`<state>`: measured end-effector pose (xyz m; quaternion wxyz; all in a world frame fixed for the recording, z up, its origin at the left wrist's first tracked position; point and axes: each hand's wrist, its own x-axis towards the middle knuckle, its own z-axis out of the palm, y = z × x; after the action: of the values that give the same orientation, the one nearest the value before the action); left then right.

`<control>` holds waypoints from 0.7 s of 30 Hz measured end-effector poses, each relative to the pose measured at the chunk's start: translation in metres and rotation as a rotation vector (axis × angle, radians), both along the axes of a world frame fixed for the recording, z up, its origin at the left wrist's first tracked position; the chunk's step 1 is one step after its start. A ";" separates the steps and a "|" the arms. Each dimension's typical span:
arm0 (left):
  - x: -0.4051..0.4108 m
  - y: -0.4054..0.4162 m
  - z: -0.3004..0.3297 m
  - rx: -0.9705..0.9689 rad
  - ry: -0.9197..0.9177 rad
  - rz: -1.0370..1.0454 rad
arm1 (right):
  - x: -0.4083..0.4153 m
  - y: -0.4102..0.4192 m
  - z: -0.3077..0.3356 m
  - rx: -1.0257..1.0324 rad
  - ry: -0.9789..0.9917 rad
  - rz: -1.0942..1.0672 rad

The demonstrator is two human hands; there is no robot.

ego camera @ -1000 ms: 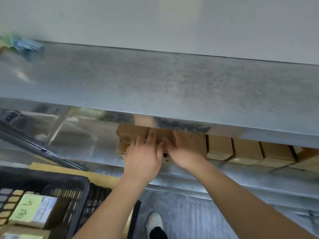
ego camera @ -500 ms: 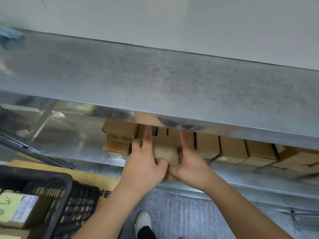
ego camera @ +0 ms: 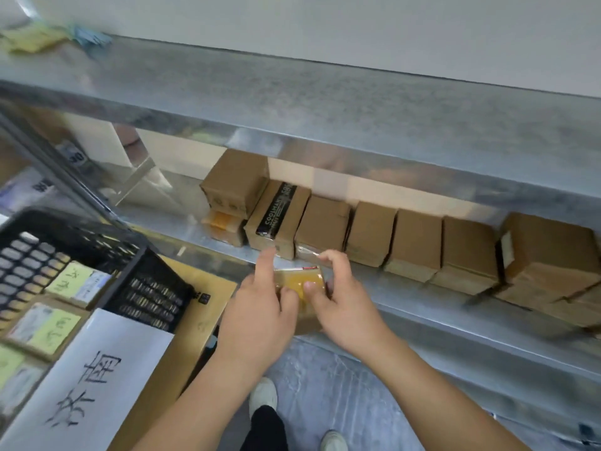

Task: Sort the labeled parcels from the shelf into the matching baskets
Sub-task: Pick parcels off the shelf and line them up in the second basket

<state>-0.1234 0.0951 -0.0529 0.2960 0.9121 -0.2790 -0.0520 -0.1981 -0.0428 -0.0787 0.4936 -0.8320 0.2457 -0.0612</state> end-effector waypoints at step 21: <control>-0.055 0.203 0.026 0.100 -0.091 0.298 | -0.018 0.190 0.031 -0.105 -0.101 0.255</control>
<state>-0.1785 0.2985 -0.0272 0.2418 0.9584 -0.1506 0.0199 -0.2159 0.1471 -0.0475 0.4651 -0.8769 0.1095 -0.0527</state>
